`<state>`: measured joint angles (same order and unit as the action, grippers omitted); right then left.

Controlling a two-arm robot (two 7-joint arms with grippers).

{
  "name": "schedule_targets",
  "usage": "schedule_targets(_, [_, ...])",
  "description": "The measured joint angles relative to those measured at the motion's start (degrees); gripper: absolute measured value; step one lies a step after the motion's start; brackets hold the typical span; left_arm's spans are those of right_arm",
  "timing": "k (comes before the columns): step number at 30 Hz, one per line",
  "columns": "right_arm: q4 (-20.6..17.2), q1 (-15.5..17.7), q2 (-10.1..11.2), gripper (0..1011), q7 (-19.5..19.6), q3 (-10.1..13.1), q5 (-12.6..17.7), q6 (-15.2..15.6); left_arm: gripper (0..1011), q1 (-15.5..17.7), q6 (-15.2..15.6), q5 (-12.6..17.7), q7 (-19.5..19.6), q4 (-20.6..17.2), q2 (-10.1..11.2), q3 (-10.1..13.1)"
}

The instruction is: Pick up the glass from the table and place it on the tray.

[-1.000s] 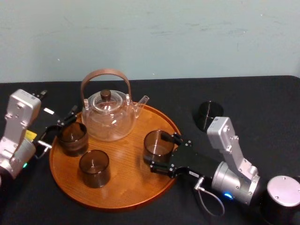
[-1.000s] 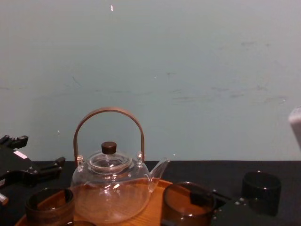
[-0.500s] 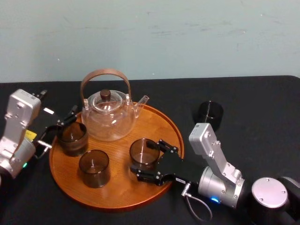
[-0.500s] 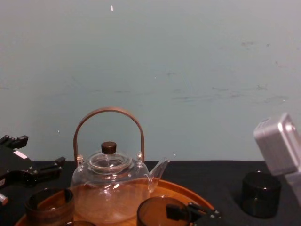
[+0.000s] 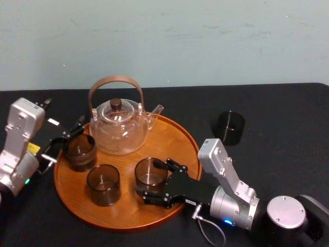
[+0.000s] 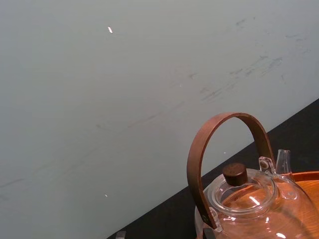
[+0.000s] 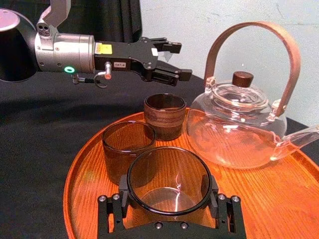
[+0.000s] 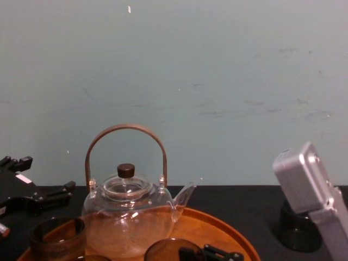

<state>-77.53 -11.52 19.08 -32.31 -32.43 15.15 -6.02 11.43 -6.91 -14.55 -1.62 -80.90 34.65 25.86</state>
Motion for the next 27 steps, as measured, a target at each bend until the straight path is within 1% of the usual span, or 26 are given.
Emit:
schedule_targets(11, [1.9, -0.9, -0.9, 905, -0.5, -1.2, -0.3, 0.1, 1001, 0.0, 0.0, 0.0, 0.0, 0.0, 0.0, 0.0])
schedule_targets(27, [3.2, -1.4, -1.4, 905, -0.7, -2.0, -0.7, 0.1, 1001, 0.0, 0.0, 0.0, 0.0, 0.0, 0.0, 0.0])
